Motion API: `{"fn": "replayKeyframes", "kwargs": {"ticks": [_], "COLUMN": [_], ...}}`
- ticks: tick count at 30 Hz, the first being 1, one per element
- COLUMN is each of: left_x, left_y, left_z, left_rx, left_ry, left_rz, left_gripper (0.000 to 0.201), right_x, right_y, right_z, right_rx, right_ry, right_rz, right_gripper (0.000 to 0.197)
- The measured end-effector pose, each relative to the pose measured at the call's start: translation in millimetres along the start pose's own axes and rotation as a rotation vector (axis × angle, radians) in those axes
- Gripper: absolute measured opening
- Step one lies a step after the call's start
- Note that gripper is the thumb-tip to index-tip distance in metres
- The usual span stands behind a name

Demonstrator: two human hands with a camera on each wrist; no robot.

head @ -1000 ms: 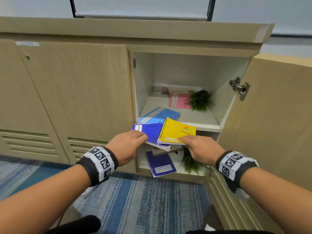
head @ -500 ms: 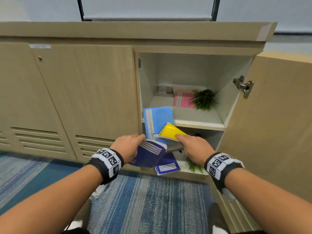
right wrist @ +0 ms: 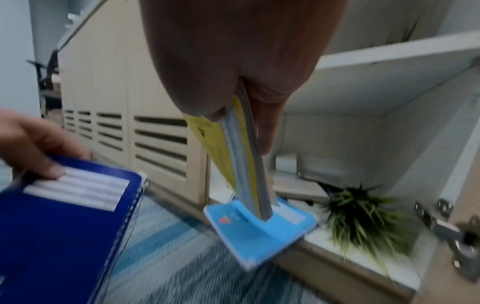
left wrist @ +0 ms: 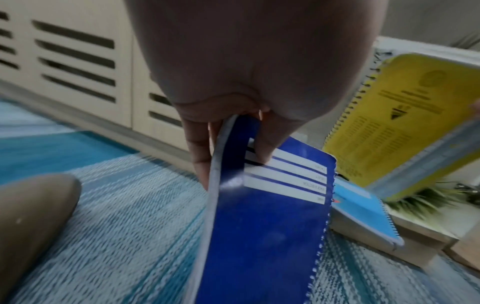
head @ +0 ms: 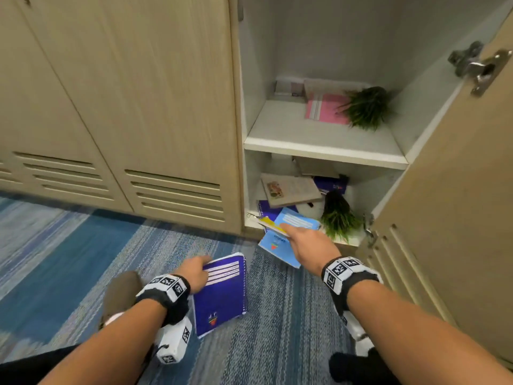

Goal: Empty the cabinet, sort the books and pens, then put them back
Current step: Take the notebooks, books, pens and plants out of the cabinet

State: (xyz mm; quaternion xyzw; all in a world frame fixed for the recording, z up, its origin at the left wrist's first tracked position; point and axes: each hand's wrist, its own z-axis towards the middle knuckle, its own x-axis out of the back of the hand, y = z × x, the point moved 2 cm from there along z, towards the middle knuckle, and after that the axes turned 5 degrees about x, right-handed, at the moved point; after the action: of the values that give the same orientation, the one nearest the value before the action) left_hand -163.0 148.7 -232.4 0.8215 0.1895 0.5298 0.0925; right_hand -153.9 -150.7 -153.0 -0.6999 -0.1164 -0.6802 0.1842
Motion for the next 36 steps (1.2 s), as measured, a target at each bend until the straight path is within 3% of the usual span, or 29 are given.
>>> {"fn": "replayKeyframes", "kwargs": {"ticks": [5, 9, 13, 15, 16, 17, 19, 22, 24, 25, 27, 28, 30, 32, 36], "left_x": [-29.8, -51.1, -62.5, -63.9, -62.6, -60.8, -55.5, -48.6, -44.7, -45.1, -45.1, -48.0, -53.7, -63.4, -84.0], "left_y": [-45.1, -75.4, -102.1, -105.7, -102.5, -93.8, -64.0, -2.5, 37.7, 55.2, 90.8, 107.7, 136.2, 151.8, 156.7], "left_z": [4.9, 3.6, 11.4, 20.3, 25.0, 30.1, 45.8, 73.3, 90.3, 101.6, 121.2, 129.7, 138.8, 153.5, 175.2], "left_rx": [0.123, 0.19, 0.285, 0.34, 0.34, 0.307, 0.225, 0.124, 0.088, 0.101, 0.118, 0.125, 0.188, 0.285, 0.329], "left_ry": [-0.129, -0.188, -0.207, -0.101, -0.07, -0.072, -0.094, -0.069, -0.038, -0.024, -0.027, -0.067, -0.175, -0.202, -0.174], "left_rz": [0.131, 0.273, 0.394, 0.383, 0.389, 0.382, 0.306, 0.075, -0.096, -0.183, -0.36, -0.428, -0.595, -0.771, -0.81], "left_gripper": [0.036, 0.038, 0.037, 0.041, 0.047, 0.051, 0.051, 0.031, 0.022, 0.021, 0.027, 0.032, 0.029, 0.014, 0.022], "right_x": [-77.3, -146.6, -187.0, -197.9, -193.2, -187.6, -173.7, -153.0, -145.6, -146.7, -154.3, -157.4, -158.9, -163.4, -175.6], "right_y": [-39.7, -59.6, -60.1, -49.8, -44.4, -37.9, -19.1, 18.3, 43.6, 55.4, 70.8, 73.4, 70.4, 69.2, 79.2], "right_z": [-39.0, -70.0, -98.3, -103.9, -100.9, -93.4, -69.8, -27.1, -3.1, 6.3, 21.3, 26.6, 33.6, 37.2, 29.6], "right_rx": [0.199, 0.253, 0.382, 0.331, 0.263, 0.181, -0.026, -0.491, -0.766, -0.869, -1.025, -1.057, -1.03, -1.028, -1.15], "right_ry": [-0.038, -0.226, -0.576, -0.808, -0.837, -0.781, -0.529, -0.042, 0.195, 0.244, 0.186, 0.108, 0.016, 0.102, 0.372], "right_rz": [0.003, -0.092, -0.172, -0.063, 0.003, 0.075, 0.249, 0.534, 0.742, 0.861, 1.137, 1.265, 1.492, 1.564, 1.524], "right_gripper": [0.067, 0.097, 0.072, 0.087, 0.094, 0.094, 0.075, 0.046, 0.042, 0.047, 0.057, 0.053, 0.026, 0.011, 0.025]}}
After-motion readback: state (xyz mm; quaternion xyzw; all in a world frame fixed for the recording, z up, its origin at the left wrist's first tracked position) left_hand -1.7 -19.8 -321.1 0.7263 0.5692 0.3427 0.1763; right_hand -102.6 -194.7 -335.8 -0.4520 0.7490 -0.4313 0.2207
